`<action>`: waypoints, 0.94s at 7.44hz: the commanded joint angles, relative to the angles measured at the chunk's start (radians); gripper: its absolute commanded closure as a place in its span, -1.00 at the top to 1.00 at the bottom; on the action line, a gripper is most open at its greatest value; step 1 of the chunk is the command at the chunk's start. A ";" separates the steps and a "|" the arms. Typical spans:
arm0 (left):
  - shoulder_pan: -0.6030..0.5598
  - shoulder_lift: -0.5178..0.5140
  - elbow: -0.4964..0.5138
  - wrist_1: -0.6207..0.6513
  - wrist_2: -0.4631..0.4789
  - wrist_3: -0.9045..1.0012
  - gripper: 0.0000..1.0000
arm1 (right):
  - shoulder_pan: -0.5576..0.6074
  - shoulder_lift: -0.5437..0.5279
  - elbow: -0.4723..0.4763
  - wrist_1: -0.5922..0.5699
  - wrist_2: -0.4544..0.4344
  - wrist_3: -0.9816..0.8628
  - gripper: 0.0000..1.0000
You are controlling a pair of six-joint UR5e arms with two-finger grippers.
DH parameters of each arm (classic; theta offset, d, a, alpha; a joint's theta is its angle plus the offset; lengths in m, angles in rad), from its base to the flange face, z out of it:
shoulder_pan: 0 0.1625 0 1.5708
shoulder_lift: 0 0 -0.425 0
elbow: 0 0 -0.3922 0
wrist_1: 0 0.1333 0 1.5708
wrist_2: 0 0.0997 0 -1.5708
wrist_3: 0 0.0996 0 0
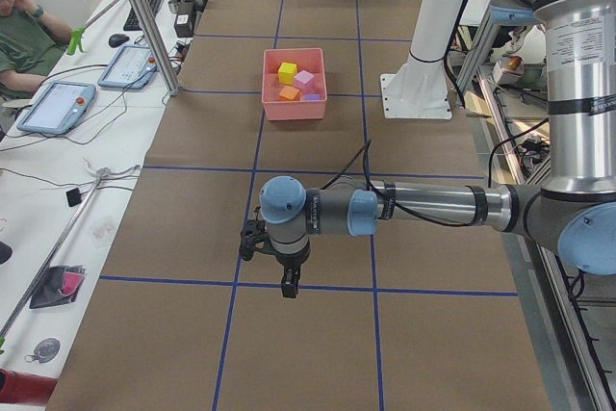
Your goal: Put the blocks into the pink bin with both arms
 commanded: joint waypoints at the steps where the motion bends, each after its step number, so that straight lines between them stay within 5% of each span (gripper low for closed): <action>1: 0.000 0.000 0.004 0.000 0.000 0.000 1.00 | 0.000 0.000 -0.001 0.000 -0.001 0.000 1.00; 7: 0.000 -0.015 0.013 0.000 0.000 0.000 1.00 | 0.000 -0.002 -0.002 0.000 0.004 0.000 1.00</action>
